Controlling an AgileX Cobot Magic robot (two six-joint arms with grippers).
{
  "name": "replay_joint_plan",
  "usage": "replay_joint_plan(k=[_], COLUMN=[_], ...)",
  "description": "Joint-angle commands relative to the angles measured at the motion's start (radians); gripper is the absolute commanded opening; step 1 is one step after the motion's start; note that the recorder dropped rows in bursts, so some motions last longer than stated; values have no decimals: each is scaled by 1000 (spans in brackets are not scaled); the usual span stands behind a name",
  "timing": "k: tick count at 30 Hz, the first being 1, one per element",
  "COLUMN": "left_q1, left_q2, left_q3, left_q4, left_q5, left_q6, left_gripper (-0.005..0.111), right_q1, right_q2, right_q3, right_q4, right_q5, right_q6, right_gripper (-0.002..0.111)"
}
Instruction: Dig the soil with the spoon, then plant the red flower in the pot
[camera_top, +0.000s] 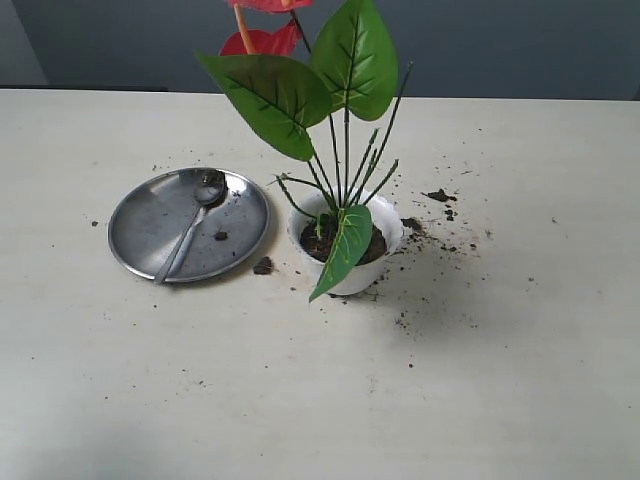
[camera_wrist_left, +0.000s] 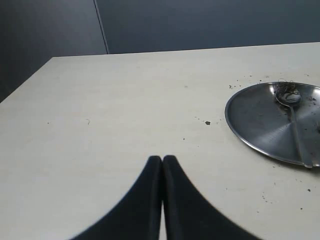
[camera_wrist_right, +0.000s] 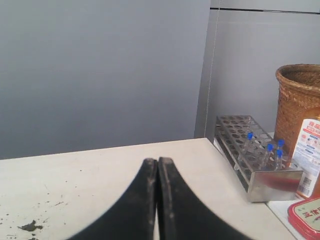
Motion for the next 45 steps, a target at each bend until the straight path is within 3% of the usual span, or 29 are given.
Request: replay_joint_plan(k=[1, 5, 7, 11, 16, 22, 31, 45], left_q1=[-1, -1, -1, -1, -1, -1, -1, -1], left_q2=[-6, -6, -6, -6, -6, -6, -6, -6], left_q3=[3, 3, 3, 3, 3, 3, 3, 3], left_q4=[-2, -2, -2, -2, -2, -2, -2, -2], left_q5=[-5, -5, -5, -5, -5, -6, -6, -6], left_q6=[-2, -2, -2, -2, -2, -2, -2, -2], left_gripper=[0, 0, 0, 0, 0, 0, 0, 0], right_q1=[-2, -2, 0, 18, 124, 240, 240, 236], right_q2=[-3, -11, -32, -125, -229, -229, -229, -229], right_q3=[4, 51, 123, 232, 318, 379, 479, 479], right_q4=[63, -7, -118, -90, -41, -176, -191, -216], right_q5=[1, -39, -88, -127, -125, -135, -146, -83], right_q6=[-12, 40, 179, 208, 208, 208, 208, 198], right_gripper=[0, 0, 0, 0, 0, 0, 0, 0])
